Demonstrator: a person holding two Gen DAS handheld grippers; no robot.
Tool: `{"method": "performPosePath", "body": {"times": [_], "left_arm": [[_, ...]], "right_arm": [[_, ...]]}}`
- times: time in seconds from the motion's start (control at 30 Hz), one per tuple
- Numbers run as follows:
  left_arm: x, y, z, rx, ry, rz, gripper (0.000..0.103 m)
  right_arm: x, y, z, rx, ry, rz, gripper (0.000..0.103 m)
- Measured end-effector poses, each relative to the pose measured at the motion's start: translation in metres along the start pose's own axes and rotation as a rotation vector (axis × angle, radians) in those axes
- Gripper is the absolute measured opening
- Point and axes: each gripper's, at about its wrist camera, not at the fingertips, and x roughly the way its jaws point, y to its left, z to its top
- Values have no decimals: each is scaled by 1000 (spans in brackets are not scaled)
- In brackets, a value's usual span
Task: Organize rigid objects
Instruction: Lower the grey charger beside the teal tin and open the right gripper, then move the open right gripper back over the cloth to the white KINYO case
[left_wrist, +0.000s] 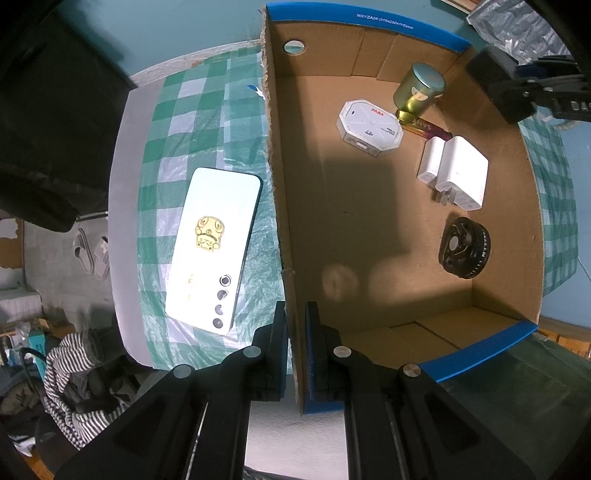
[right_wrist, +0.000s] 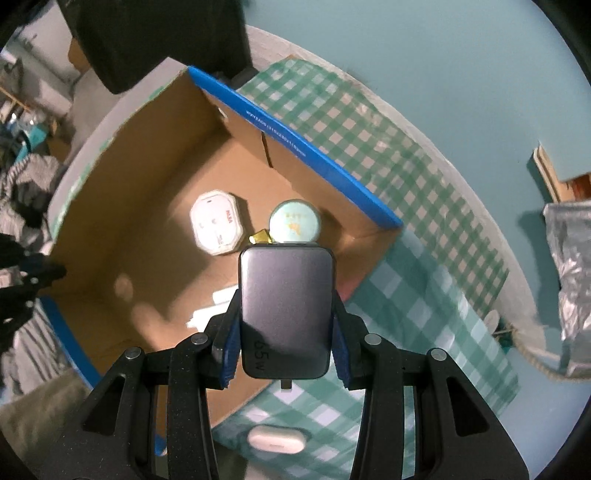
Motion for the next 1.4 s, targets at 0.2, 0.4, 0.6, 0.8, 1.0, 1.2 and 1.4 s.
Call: {"method": "performPosePath", "body": {"times": [0.2, 0.4, 0.6, 0.8, 1.0, 1.2, 1.4], "left_arm": [[0, 0, 0, 3, 2, 2, 8], [0, 0, 1, 4, 2, 2, 8], [0, -2, 2, 11, 1, 2, 8], [-1, -3, 2, 14, -2, 2, 8], [-2, -3, 2, 18, -3, 4, 8], [-2, -3, 2, 22, -4, 6, 8], [-3, -4, 2, 29, -2, 9, 8]], "right_arm": [[11, 6, 6, -15, 8, 7, 41], [17, 11, 7, -25, 18, 5, 40], [1, 3, 11, 12, -30, -9, 40], [-10, -3, 8, 30, -33, -19, 44], [-23, -1, 0, 39, -50, -18, 51], [-34, -3, -12, 53, -56, -22, 55], [-44, -9, -25, 88, -63, -20, 57]]}}
